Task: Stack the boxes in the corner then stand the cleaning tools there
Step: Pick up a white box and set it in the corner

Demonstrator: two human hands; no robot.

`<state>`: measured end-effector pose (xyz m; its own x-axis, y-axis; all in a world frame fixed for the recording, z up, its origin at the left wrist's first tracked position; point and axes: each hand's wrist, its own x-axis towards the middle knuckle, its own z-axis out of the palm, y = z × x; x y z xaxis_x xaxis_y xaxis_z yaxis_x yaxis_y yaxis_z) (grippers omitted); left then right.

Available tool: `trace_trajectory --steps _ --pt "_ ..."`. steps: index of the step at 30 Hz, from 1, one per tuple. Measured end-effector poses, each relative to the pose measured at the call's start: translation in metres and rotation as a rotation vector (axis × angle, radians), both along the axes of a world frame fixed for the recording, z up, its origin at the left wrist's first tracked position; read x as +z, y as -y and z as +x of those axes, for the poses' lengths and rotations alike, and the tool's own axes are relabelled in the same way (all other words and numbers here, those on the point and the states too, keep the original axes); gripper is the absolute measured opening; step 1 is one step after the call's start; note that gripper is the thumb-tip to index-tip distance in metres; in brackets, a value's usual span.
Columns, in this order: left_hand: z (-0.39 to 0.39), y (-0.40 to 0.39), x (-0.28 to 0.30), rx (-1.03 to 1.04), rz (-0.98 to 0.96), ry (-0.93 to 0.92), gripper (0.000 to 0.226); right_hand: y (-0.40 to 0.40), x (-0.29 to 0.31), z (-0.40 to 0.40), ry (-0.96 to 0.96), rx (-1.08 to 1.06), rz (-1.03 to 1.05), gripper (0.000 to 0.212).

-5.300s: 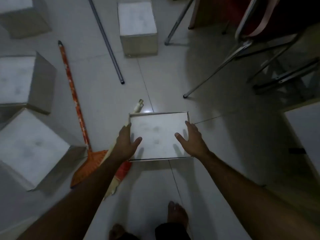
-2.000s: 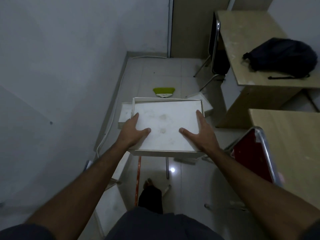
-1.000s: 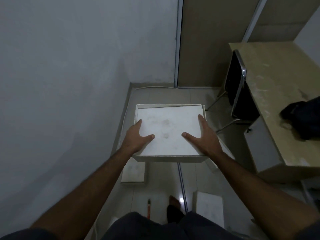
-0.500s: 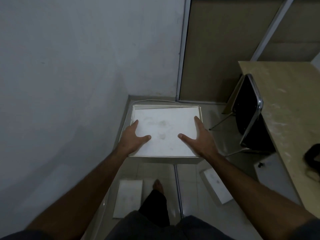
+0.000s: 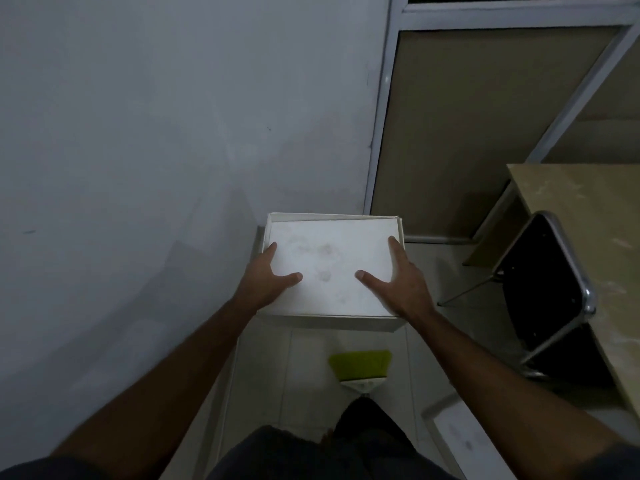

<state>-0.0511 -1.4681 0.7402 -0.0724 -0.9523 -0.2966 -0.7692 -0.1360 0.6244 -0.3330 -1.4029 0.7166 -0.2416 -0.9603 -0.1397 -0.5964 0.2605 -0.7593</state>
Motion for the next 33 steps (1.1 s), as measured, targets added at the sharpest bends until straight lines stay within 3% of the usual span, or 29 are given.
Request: trace_trajectory --steps 19,33 --pt "-0.01 0.288 -0.03 0.078 0.0 -0.038 0.101 0.309 -0.017 -0.013 0.067 0.055 0.033 0.111" --pt "0.034 0.405 -0.078 0.049 0.037 -0.006 0.101 0.417 -0.066 0.033 0.059 0.017 0.096 0.112"
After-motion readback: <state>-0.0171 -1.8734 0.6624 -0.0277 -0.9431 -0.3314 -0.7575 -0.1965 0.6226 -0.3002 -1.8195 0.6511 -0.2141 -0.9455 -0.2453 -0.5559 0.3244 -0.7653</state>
